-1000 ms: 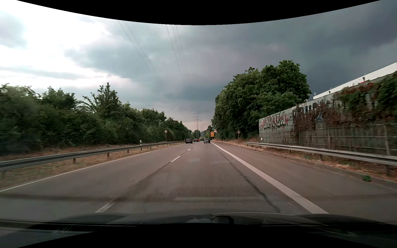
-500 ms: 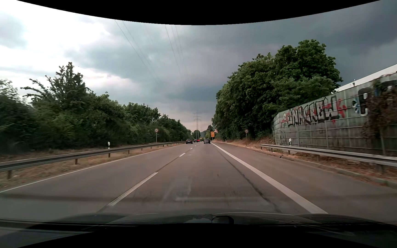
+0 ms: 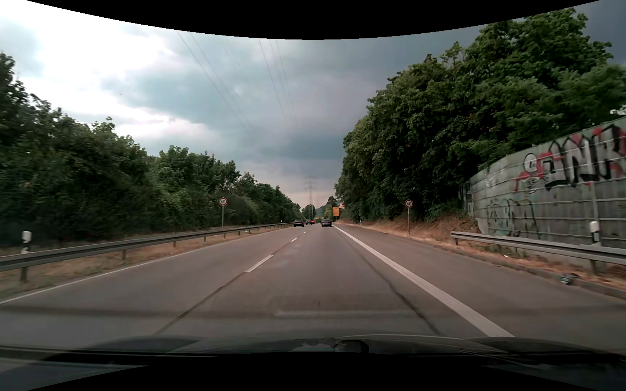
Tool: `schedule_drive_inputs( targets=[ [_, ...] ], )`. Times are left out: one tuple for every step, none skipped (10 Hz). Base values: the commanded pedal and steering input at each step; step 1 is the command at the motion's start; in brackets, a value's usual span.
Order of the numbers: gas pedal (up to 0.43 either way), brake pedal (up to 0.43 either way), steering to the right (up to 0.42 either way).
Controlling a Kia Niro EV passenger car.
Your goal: Follow the waypoints while adhering to traffic rules and regulations
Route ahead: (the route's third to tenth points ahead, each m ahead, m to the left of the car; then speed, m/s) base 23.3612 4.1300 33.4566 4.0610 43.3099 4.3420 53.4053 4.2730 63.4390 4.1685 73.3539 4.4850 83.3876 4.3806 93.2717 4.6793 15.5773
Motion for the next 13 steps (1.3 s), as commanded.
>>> schedule_drive_inputs(
  targets=[
    [0.098,0.0,-0.002],
    [0.098,0.0,-0.001],
    [0.098,0.0,-0.002],
    [0.098,0.0,-0.002],
    [0.098,0.0,-0.002],
    [0.098,0.0,-0.002],
    [0.098,0.0,-0.002],
    [0.098,0.0,-0.002],
    [0.098,0.0,-0.002],
    [0.087,0.0,-0.002],
    [0.087,0.0,-0.002],
    [0.087,0.0,-0.002],
    [0.079,0.0,-0.002]
  ],
)
